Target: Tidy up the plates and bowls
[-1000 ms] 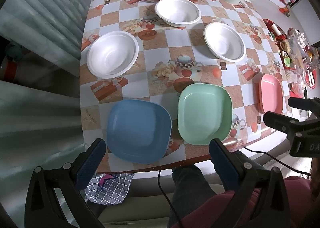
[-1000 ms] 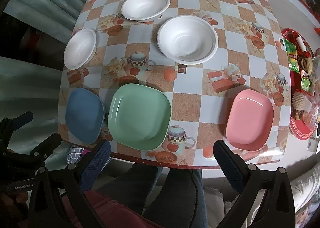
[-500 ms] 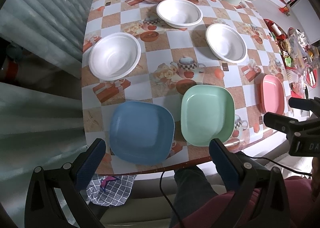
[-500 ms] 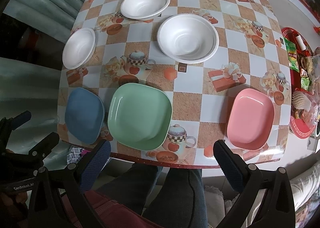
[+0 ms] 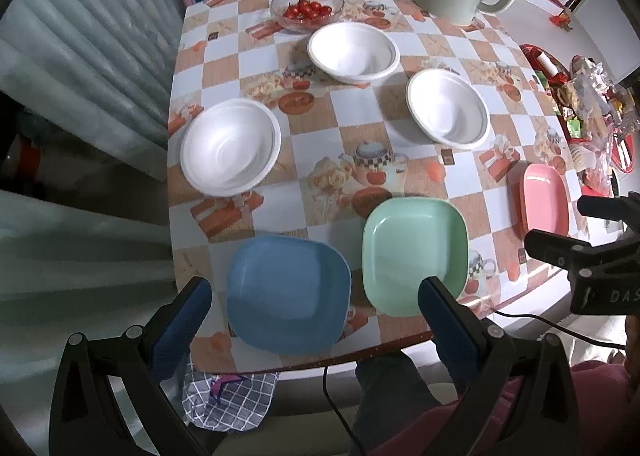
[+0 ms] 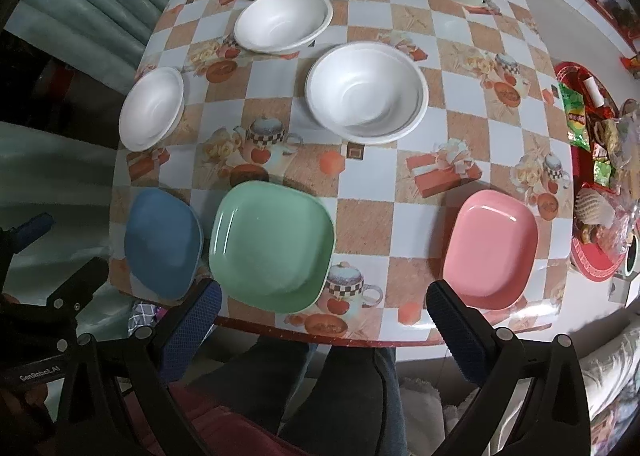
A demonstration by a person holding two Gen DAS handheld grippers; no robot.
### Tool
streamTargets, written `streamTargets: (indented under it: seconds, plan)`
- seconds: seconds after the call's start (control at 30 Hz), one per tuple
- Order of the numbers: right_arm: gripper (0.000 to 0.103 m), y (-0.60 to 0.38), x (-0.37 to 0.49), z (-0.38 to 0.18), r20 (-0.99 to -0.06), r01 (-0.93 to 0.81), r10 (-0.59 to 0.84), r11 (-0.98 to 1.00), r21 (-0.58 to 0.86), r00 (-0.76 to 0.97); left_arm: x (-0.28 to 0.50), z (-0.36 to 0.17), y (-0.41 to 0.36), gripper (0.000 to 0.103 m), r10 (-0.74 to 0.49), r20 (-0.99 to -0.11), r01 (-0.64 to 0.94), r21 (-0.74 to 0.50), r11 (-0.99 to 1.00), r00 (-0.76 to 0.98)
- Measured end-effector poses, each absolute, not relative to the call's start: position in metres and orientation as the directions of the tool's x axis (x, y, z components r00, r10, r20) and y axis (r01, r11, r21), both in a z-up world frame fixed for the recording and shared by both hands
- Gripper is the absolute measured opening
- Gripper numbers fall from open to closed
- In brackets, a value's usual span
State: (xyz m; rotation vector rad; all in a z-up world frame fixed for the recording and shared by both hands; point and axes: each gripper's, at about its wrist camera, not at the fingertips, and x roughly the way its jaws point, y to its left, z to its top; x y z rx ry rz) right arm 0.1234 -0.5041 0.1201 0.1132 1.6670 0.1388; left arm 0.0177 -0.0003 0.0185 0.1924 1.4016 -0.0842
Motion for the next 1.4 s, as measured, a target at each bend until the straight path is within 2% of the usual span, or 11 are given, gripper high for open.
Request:
streamTargets:
  seconds: [0.43, 0.73, 1.0, 1.4]
  plan:
    - [0.103, -0.518, 0.130, 0.110, -0.989, 0.020, 0.134, 0.991, 0.133, -0.056, 0.035, 0.011, -0.011, 0.103, -0.006, -0.984, 0.185, 0.028, 0.982, 0.178]
    - [0.103, -0.522, 0.119, 0.087, -0.987, 0.061, 0.144, 0.988, 0.139, -0.077, 0.038, -0.017, -0.016, 0.103, -0.054, -0.991, 0.194, -0.029, 0.981, 0.121]
    - [0.103, -0.536, 0.102, 0.056, -0.973, 0.149, 0.171, 0.978, 0.148, -0.154, 0.034, -0.051, -0.030, 0.103, -0.020, -0.997, 0.254, 0.000, 0.967, 0.077]
    - [0.103, -0.535, 0.077, 0.017, -0.959, 0.170, 0.181, 0.975, 0.145, -0.217, 0.028, -0.090, -0.038, 0.103, -0.011, -0.999, 0.299, 0.004, 0.954, 0.049]
